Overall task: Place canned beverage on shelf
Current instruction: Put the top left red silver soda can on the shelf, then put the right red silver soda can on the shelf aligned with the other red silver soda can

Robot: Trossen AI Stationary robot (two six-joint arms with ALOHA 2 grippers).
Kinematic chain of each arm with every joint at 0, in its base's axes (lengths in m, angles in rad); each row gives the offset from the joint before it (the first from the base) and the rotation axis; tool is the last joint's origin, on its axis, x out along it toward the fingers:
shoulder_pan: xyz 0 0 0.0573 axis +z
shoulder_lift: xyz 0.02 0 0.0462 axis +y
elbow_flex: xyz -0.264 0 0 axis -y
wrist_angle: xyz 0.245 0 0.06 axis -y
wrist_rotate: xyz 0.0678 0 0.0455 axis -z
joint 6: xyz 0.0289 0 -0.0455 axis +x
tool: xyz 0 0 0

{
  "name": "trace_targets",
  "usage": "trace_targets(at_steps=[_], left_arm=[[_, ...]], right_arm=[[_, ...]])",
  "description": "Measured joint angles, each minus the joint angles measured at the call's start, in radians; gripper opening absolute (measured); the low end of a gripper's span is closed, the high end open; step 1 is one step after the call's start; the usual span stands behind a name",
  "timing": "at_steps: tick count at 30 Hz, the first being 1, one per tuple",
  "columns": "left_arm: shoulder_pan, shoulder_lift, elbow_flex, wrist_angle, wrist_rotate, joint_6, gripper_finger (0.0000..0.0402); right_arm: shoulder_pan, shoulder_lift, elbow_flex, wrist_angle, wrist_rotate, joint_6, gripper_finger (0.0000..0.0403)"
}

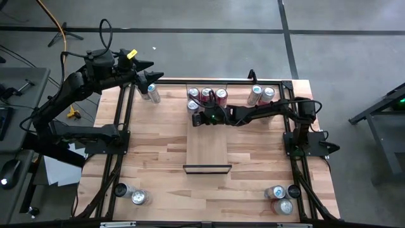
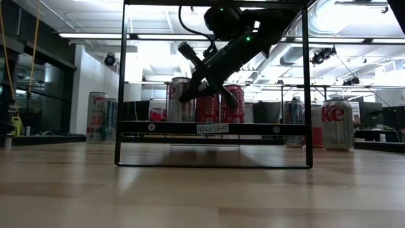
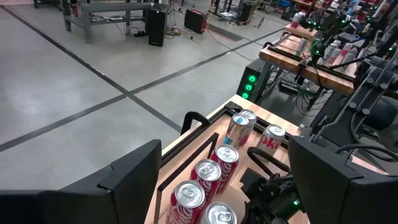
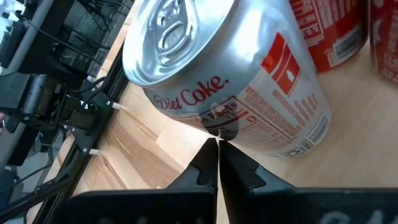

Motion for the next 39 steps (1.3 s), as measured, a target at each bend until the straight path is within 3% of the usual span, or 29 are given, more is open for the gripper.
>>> trace_targets(at_steps=[6, 12, 17, 21, 28, 34, 39], left_arm=[[0.000, 0.000, 0.000, 0.000, 0.000, 0.002, 0.0298], [0.000, -0.005, -0.001, -0.001, 0.003, 0.026, 0.0298], [0.000, -0.008, -0.001, 0.000, 0.032, 0.066, 0.0298], [0.000, -0.007, -0.008, 0.013, 0.038, 0.114, 0.0298], [-0.001, -0.016, -0.184, 0.343, 0.229, 0.071, 0.0298], [-0.041, -0.013, -0.359, 0.567, 0.255, -0.072, 0.0298], [-0.093, -0.013, -0.410, 0.630, 0.124, -0.141, 0.0298]], right_arm=[[-0.008, 0.000, 0.000, 0.002, -0.020, -0.028, 0.0000], [0.017, -0.116, -0.001, -0.152, -0.199, -0.248, 0.0000], [0.059, -0.339, -0.001, -0.499, -0.064, -0.403, 0.0000], [0.077, -0.522, 0.000, -0.757, 0.105, -0.384, 0.0000], [0.072, -0.767, -0.025, -1.050, 0.303, -0.332, 0.0000], [-0.005, -0.989, -0.216, -1.054, 0.245, -0.392, 0.0000], [-0.124, -1.185, -0.357, -1.014, 0.152, -0.437, 0.0000]])
